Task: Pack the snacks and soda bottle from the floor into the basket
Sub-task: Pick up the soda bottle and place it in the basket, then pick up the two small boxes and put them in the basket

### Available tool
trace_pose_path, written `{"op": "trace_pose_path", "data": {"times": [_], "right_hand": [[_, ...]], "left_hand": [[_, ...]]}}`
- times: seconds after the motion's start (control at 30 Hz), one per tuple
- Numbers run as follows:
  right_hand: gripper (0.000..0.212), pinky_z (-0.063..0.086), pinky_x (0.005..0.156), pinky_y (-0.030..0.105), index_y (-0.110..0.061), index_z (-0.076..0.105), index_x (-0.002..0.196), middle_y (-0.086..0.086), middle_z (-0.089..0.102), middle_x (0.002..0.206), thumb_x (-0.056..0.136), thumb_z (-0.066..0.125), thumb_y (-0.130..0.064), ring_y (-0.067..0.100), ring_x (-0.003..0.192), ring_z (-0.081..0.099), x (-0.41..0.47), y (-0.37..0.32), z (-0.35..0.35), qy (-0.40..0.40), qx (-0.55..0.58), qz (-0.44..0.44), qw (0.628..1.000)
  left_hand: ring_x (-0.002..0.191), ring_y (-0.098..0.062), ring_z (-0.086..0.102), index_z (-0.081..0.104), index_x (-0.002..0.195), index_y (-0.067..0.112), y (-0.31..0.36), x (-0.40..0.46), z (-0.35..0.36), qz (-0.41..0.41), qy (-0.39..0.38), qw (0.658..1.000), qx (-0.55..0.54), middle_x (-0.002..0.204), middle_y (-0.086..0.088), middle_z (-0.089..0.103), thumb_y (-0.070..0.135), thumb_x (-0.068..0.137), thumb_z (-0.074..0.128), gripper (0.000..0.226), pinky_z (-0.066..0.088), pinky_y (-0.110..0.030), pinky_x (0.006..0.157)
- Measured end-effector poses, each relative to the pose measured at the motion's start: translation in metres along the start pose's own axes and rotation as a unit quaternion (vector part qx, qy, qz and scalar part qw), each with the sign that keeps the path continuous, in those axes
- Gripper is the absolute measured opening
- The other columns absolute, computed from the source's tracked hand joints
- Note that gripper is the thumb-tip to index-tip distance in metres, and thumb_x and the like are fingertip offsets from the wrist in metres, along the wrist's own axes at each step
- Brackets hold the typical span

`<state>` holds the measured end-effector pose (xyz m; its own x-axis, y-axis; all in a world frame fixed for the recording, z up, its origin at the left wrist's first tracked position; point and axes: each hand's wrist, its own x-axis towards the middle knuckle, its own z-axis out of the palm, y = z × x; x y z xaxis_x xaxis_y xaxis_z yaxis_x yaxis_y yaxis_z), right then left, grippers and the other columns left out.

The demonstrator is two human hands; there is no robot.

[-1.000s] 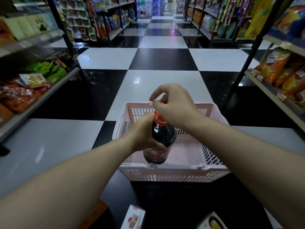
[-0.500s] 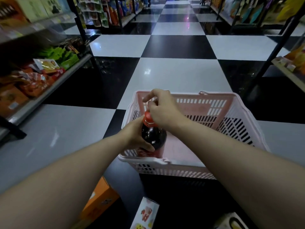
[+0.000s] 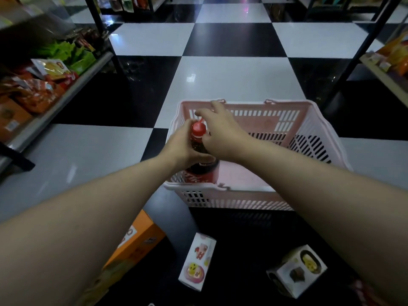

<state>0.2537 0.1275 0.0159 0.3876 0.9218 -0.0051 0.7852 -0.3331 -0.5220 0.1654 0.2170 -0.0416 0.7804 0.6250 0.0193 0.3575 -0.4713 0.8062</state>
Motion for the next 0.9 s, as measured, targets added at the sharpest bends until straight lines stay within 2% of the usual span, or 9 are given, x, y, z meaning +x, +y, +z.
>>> {"op": "trace_pose_path", "data": {"times": [0.1, 0.17, 0.3, 0.37, 0.5, 0.6, 0.7, 0.8, 0.9], "right_hand": [[0.05, 0.029, 0.109, 0.048, -0.014, 0.045, 0.129, 0.015, 0.036, 0.142, 0.081, 0.053, -0.006, 0.032, 0.131, 0.03, -0.007, -0.009, -0.008, 0.03, -0.035, -0.017, 0.999], [0.044, 0.036, 0.104, 0.044, -0.013, 0.05, 0.124, 0.015, 0.044, 0.133, 0.081, 0.053, -0.006, 0.031, 0.124, 0.038, -0.01, -0.016, -0.015, 0.058, -0.017, -0.029, 0.998], [0.025, 0.049, 0.084, 0.041, -0.013, 0.06, 0.105, 0.01, 0.059, 0.106, 0.081, 0.052, -0.009, 0.026, 0.095, 0.056, -0.037, -0.03, -0.012, 0.165, 0.033, -0.052, 0.984], [0.014, 0.053, 0.072, 0.043, -0.013, 0.062, 0.091, 0.007, 0.065, 0.087, 0.078, 0.057, -0.013, 0.024, 0.078, 0.06, -0.065, -0.034, 0.003, 0.199, 0.068, -0.069, 0.975], [0.01, 0.051, 0.06, 0.042, -0.015, 0.062, 0.078, 0.002, 0.066, 0.068, 0.079, 0.061, -0.025, 0.02, 0.063, 0.06, -0.123, -0.033, 0.054, 0.158, 0.11, -0.058, 0.979], [0.021, 0.049, 0.064, 0.041, -0.015, 0.057, 0.08, 0.004, 0.063, 0.077, 0.08, 0.061, -0.036, 0.026, 0.072, 0.06, -0.155, -0.02, 0.109, 0.049, 0.063, 0.017, 0.997], [0.059, 0.045, 0.081, 0.038, -0.015, 0.045, 0.115, 0.011, 0.048, 0.113, 0.074, 0.065, -0.053, 0.033, 0.105, 0.053, -0.173, 0.0, 0.166, -0.114, -0.031, 0.189, 0.975], [0.109, 0.043, 0.091, 0.041, -0.009, 0.013, 0.14, 0.021, 0.031, 0.135, 0.064, 0.071, -0.061, 0.04, 0.118, 0.045, -0.172, 0.016, 0.207, -0.147, -0.002, 0.313, 0.938], [0.132, 0.042, 0.095, 0.04, -0.011, -0.013, 0.144, 0.026, 0.021, 0.145, 0.059, 0.074, -0.063, 0.041, 0.121, 0.045, -0.164, 0.026, 0.233, -0.149, 0.032, 0.368, 0.917]], "left_hand": [[0.107, -0.018, 0.055, 0.04, 0.129, 0.018, 0.012, -0.007, -0.011, 0.021, 0.014, 0.999, 0.044, 0.119, -0.002, 0.057, 0.021, 0.052, 0.089, 0.092, 0.044, -0.027, 0.086], [0.108, -0.02, 0.05, 0.039, 0.128, 0.021, 0.02, -0.013, -0.02, 0.031, 0.046, 0.995, 0.088, 0.121, -0.004, 0.052, 0.024, 0.054, 0.088, 0.089, 0.043, -0.031, 0.086], [0.086, -0.021, 0.051, 0.049, 0.103, 0.016, 0.021, -0.042, -0.036, 0.057, 0.119, 0.983, 0.126, 0.096, -0.001, 0.049, 0.028, 0.066, 0.076, 0.048, 0.044, -0.033, 0.072], [0.075, -0.022, 0.051, 0.051, 0.086, 0.017, 0.01, -0.067, -0.041, 0.073, 0.115, 0.978, 0.161, 0.082, 0.001, 0.049, 0.023, 0.071, 0.069, 0.024, 0.039, -0.032, 0.064], [0.073, -0.021, 0.05, 0.054, 0.08, 0.014, -0.028, -0.124, -0.047, 0.071, 0.107, 0.971, 0.201, 0.081, -0.004, 0.054, 0.019, 0.077, 0.063, 0.011, 0.041, -0.034, 0.062], [0.076, -0.023, 0.051, 0.056, 0.086, 0.011, -0.059, -0.166, -0.048, 0.025, 0.119, 0.973, 0.198, 0.085, -0.006, 0.055, 0.015, 0.077, 0.063, 0.012, 0.047, -0.04, 0.066], [0.083, -0.028, 0.055, 0.058, 0.087, 0.012, -0.077, -0.199, -0.038, -0.009, 0.094, 0.974, 0.206, 0.089, -0.008, 0.057, 0.014, 0.076, 0.064, 0.013, 0.048, -0.041, 0.069], [0.083, -0.027, 0.055, 0.058, 0.086, 0.012, -0.083, -0.214, -0.02, -0.013, 0.081, 0.976, 0.204, 0.089, -0.007, 0.058, 0.014, 0.076, 0.065, 0.012, 0.047, -0.038, 0.069], [0.084, -0.024, 0.053, 0.057, 0.086, 0.013, -0.087, -0.219, -0.005, -0.03, 0.063, 0.979, 0.189, 0.09, -0.005, 0.057, 0.018, 0.078, 0.063, 0.011, 0.048, -0.039, 0.071]]}}
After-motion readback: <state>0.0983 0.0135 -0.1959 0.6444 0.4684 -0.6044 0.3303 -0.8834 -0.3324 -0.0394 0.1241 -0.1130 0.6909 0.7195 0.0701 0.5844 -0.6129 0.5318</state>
